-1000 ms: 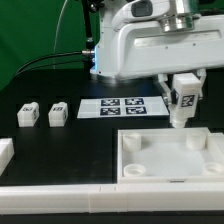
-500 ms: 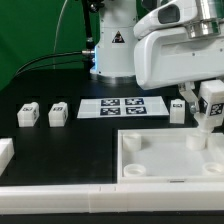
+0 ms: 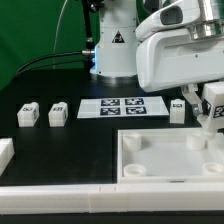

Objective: Assemble one leg

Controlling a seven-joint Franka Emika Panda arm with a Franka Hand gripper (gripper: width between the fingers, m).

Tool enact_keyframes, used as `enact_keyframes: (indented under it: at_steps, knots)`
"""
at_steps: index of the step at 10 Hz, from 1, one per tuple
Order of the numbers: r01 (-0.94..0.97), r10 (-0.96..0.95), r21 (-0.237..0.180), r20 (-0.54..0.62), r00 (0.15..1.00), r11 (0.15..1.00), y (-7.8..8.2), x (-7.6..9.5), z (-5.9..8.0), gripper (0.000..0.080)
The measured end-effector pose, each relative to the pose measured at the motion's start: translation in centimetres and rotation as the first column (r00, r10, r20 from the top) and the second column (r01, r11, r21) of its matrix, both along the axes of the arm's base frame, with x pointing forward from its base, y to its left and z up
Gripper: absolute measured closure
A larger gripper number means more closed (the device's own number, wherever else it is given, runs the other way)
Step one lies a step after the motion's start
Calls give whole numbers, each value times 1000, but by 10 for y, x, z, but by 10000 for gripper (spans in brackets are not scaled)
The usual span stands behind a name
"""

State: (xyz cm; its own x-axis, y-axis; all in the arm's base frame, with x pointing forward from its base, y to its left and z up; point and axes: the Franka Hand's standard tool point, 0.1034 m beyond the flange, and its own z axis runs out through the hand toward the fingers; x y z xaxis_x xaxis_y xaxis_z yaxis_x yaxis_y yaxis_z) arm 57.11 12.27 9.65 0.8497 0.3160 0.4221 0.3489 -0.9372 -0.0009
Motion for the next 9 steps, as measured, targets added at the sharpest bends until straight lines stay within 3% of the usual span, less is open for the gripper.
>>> enact_keyframes:
  at_steps: [2,5,7,9]
  knots:
    - [-5,5,-3,0,1000,1000,-1,1,-1,512]
    - [-16,16,4,38,999,1000,3,23,-9,512]
    - [-19,19,12,37,999,1000,9,42,-7,512]
    - [-18,17,14,38,999,1000,9,45,-9,512]
